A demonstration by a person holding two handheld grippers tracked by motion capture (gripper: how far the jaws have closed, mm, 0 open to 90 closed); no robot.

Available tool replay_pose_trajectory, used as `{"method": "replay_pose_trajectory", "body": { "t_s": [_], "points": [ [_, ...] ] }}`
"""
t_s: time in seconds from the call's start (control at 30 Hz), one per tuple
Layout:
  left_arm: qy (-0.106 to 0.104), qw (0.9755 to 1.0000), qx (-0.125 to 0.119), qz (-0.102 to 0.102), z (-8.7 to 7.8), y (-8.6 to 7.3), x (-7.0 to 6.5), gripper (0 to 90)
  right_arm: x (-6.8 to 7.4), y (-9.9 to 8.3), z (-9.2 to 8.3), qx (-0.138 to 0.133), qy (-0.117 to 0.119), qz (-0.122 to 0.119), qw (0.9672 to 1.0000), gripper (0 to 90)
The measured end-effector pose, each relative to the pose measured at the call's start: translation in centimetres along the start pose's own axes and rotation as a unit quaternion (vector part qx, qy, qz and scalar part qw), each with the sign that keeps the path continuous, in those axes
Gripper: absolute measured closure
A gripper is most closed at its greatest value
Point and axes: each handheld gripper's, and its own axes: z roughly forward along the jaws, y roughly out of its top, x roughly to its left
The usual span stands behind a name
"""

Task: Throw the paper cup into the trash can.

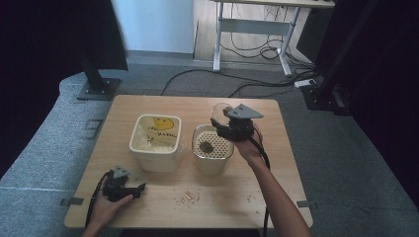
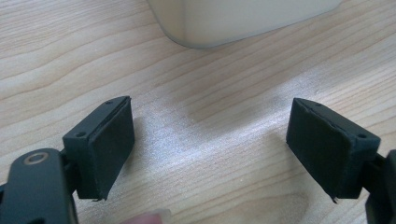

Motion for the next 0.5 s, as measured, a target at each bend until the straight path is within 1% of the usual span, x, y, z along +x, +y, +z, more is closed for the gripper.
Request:
{"method": "replay_pose_trajectory", "body": {
  "t_s": [0.17,0.2,0.23,0.3,0.37,0.5],
  "points": [
    [-0.001,1.0,0.0,0.001,0.0,0.0,0.0,15.2,0.9,1.0,0.6,-0.011,0.03,0.029,0.9991,42.8],
    [-0.001,1.0,-0.001,0.0,0.0,0.0,0.0,15.2,1.0,1.2,0.8,-0.011,0.033,0.031,0.9989,42.7],
    [-0.001,1.0,-0.001,0.0,0.0,0.0,0.0,15.2,1.3,1.7,1.2,-0.013,0.04,0.031,0.9986,42.6],
    [-0.001,1.0,-0.001,-0.001,0.0,-0.1,0.0,15.2,1.6,2.2,1.7,-0.014,0.043,0.03,0.9985,42.5],
    [-0.001,1.0,-0.001,-0.001,0.0,-0.1,0.0,15.2,2.1,3.1,2.3,-0.02,0.052,0.034,0.9979,42.4],
    [-0.002,1.0,-0.001,0.001,-0.1,-0.1,0.0,15.2,3.6,4.8,4.1,-0.025,0.083,0.044,0.9953,42.1]
  ]
}}
